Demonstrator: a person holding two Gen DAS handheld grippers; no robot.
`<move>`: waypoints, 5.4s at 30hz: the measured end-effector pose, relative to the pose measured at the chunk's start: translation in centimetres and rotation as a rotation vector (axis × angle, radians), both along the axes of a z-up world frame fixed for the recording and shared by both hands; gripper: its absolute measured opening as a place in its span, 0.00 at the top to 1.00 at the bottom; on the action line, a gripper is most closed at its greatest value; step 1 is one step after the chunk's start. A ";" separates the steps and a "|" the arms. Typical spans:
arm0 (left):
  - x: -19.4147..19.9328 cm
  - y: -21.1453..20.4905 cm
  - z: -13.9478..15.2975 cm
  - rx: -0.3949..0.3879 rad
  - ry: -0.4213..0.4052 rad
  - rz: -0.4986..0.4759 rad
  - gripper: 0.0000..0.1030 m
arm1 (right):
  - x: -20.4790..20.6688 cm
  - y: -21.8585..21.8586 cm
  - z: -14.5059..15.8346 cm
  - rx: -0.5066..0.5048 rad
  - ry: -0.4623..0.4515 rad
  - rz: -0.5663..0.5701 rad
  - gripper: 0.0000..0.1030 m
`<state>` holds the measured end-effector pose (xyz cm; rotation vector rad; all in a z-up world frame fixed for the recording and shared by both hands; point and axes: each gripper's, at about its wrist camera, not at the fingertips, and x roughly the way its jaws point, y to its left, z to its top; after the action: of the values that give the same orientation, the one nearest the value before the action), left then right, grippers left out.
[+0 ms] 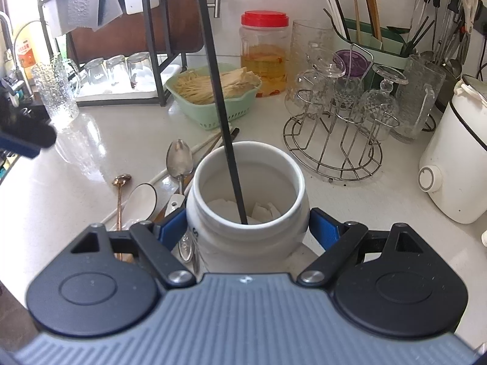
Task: Organize utensils
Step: 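Move the left tool back down to the utensils beside the jar, then grasp the white ceramic soup spoon with the left tool, then lift the white ceramic spoon with the left tool toward the jar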
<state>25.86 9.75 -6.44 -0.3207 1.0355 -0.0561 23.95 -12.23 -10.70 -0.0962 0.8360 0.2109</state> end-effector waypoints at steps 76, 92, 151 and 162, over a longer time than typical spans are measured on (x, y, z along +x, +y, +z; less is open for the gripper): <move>8.5 0.2 -10.9 0.134 0.063 -0.038 0.68 | 0.0 1.5 0.0 -0.035 0.030 -0.095 0.13; 6.0 -0.2 -6.2 0.059 -0.034 -0.121 0.69 | -0.4 1.7 -0.2 -0.038 0.005 -0.110 0.13; 9.2 0.8 -12.5 0.010 0.055 -0.303 0.90 | -0.2 0.8 -0.1 -0.042 0.010 -0.044 0.13; 8.4 0.9 -10.5 0.035 0.032 -0.262 0.96 | -0.3 1.0 -0.1 -0.049 0.004 -0.043 0.13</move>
<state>34.27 10.68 -16.97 -0.1530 1.1040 -0.2691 23.69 -11.25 -10.85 -0.1233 0.8470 0.1503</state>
